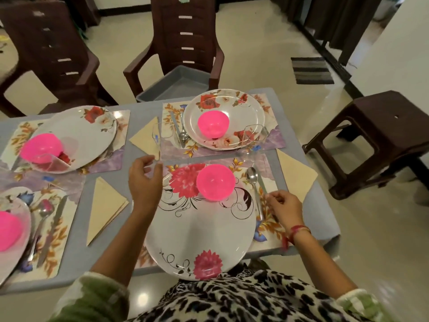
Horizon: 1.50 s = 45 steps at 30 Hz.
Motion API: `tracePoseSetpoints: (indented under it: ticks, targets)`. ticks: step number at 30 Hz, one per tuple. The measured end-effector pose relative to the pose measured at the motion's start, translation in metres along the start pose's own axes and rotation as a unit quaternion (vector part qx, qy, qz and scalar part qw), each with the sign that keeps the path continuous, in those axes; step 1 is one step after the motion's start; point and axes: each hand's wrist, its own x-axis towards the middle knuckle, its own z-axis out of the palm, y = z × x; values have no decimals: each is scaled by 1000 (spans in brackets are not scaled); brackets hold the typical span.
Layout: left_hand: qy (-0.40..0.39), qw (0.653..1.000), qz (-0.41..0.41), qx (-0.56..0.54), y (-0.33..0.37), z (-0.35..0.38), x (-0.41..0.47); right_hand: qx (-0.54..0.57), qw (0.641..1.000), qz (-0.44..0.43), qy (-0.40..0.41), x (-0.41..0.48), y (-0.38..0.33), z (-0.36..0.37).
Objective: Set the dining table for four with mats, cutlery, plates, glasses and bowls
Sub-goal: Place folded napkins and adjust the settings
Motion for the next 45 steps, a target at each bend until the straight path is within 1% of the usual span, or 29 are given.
tracePoseSetpoints:
  ticks: [2, 4, 5, 6, 8, 10, 11, 12, 13, 15, 16, 17, 19, 20, 22, 23, 24, 27, 29, 30, 31, 33, 37, 41, 45]
  targets:
    - [21, 997, -71, -7, -21, -9, 0, 6, 1000, -12, 9, -11, 7, 1]
    - [42, 993, -107, 21, -38, -22, -1, 6, 999, -43, 23, -17, 9, 1]
    - [50, 992, -110, 39, -43, -27, -3, 1, 998, -61, 29, -18, 7, 1]
    - [52, 992, -101, 63, -46, -30, -5, -11, 997, -76, 33, -17, 6, 2]
    - [28, 991, -34, 125, -42, -27, -14, -53, 994, -90, 36, -12, 5, 2]
    - [-32, 981, 61, 181, -28, -10, -33, -106, 990, -87, 25, -5, 6, 2]
    - [-70, 972, 101, 203, -19, 3, -45, -136, 986, -99, 14, -2, 5, -1]
    - [-100, 959, 138, 228, -10, 18, -59, -179, 974, -137, -2, 0, 6, -4]
    - [-122, 943, 176, 256, -2, 33, -72, -243, 948, -205, -20, 3, 6, -10]
    - [-146, 910, 245, 300, 13, 60, -94, -372, 853, -364, -48, 14, 8, -22]
    - [-148, 900, 273, 308, 19, 72, -103, -401, 818, -409, -51, 21, 11, -30]
    - [-153, 891, 297, 306, 25, 82, -111, -415, 802, -426, -53, 26, 11, -36]
    - [-203, 872, 333, 297, 35, 99, -128, -434, 795, -416, -77, 36, 18, -43]
    - [-247, 853, 343, 307, 36, 107, -135, -446, 788, -412, -101, 38, 22, -44]
    - [-332, 803, 338, 361, 34, 123, -146, -482, 764, -408, -137, 39, 32, -43]
    - [-358, 785, 326, 386, 33, 131, -147, -493, 763, -392, -147, 37, 34, -43]
    - [-369, 778, 313, 401, 31, 138, -145, -494, 771, -373, -150, 33, 35, -43]
    - [-363, 769, 296, 434, 26, 156, -130, -493, 791, -328, -153, 21, 39, -39]
    - [-392, 752, 293, 441, 27, 165, -123, -485, 805, -307, -151, 17, 42, -36]
    - [-413, 738, 293, 446, 29, 169, -120, -480, 812, -297, -149, 15, 43, -35]
    - [-420, 733, 289, 449, 31, 173, -118, -475, 818, -290, -145, 13, 43, -34]
    - [-421, 733, 280, 456, 36, 178, -116, -466, 825, -282, -152, 11, 43, -33]
    - [-438, 719, 273, 467, 39, 178, -111, -439, 839, -278, -161, 12, 45, -32]
    - [-455, 728, 264, 441, 37, 174, -108, -442, 839, -281, -148, 17, 42, -32]
    - [-459, 727, 261, 440, 40, 173, -107, -441, 841, -278, -144, 17, 39, -30]
